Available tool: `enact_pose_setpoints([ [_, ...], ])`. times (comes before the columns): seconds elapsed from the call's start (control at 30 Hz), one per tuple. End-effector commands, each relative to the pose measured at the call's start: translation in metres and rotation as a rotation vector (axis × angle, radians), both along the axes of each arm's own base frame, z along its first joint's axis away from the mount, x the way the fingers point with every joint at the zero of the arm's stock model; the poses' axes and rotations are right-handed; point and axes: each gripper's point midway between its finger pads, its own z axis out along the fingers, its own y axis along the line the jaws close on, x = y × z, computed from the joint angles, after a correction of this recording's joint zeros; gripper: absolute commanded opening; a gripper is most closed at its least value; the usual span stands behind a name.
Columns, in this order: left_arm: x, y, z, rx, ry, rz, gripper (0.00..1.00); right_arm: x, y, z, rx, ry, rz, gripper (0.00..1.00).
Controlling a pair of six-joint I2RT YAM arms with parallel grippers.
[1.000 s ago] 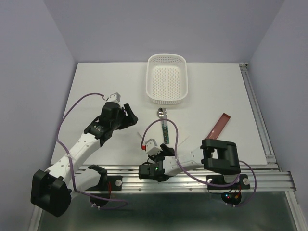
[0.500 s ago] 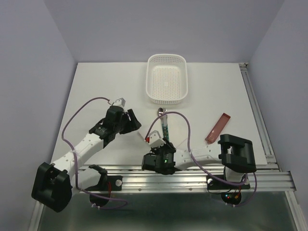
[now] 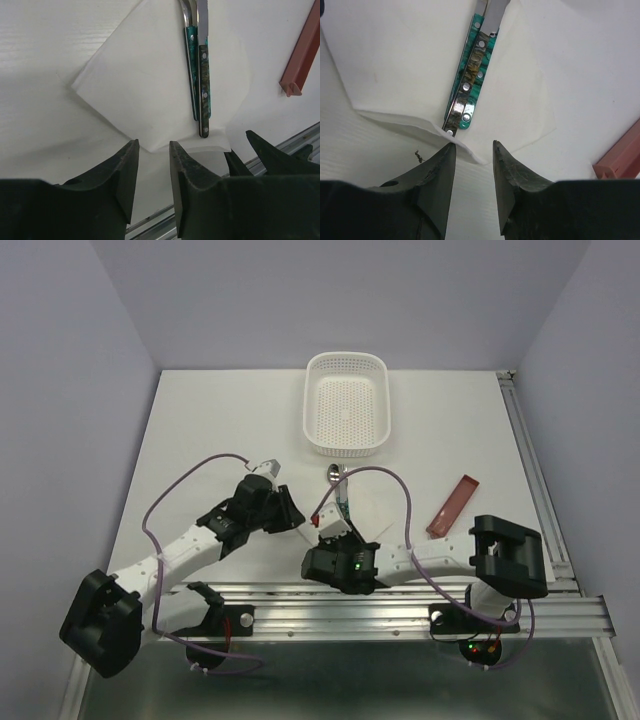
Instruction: Place the utensils on the paper napkin and roll it up
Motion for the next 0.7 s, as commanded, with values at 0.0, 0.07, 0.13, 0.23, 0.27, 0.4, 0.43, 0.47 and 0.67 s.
enact_pose_setpoints([
  [0.0,-0.005,-0.01,0.005,-0.054,-0.024,-0.021,0.4,0.006,0.007,0.014,0.126,-0.015,-0.014,0.41],
  [0.07,-0.007,-0.013,0.007,-0.068,-0.031,-0.037,0.38,0.008,0.001,0.01,0.133,-0.005,-0.023,0.41],
  [0.13,-0.01,-0.015,0.005,-0.076,-0.031,-0.053,0.36,0.009,0.002,0.007,0.158,0.01,-0.023,0.41],
  [0.23,-0.013,-0.022,0.005,-0.09,-0.032,-0.086,0.32,0.01,0.0,0.002,0.181,0.027,-0.024,0.4],
  [0.27,-0.014,-0.023,0.004,-0.089,-0.027,-0.09,0.31,0.01,-0.001,0.001,0.184,0.03,-0.028,0.4],
  [0.4,-0.018,-0.033,0.007,-0.108,-0.034,-0.128,0.28,0.013,-0.003,-0.002,0.205,0.041,-0.04,0.4],
  [0.43,-0.019,-0.035,0.009,-0.111,-0.038,-0.137,0.28,0.014,-0.002,-0.002,0.216,0.04,-0.041,0.4],
  [0.47,-0.02,-0.038,0.01,-0.113,-0.044,-0.147,0.28,0.015,-0.002,-0.002,0.22,0.046,-0.041,0.4],
  [0.67,-0.026,-0.051,0.006,-0.13,-0.038,-0.191,0.23,0.018,0.003,-0.003,0.274,0.068,-0.035,0.4],
])
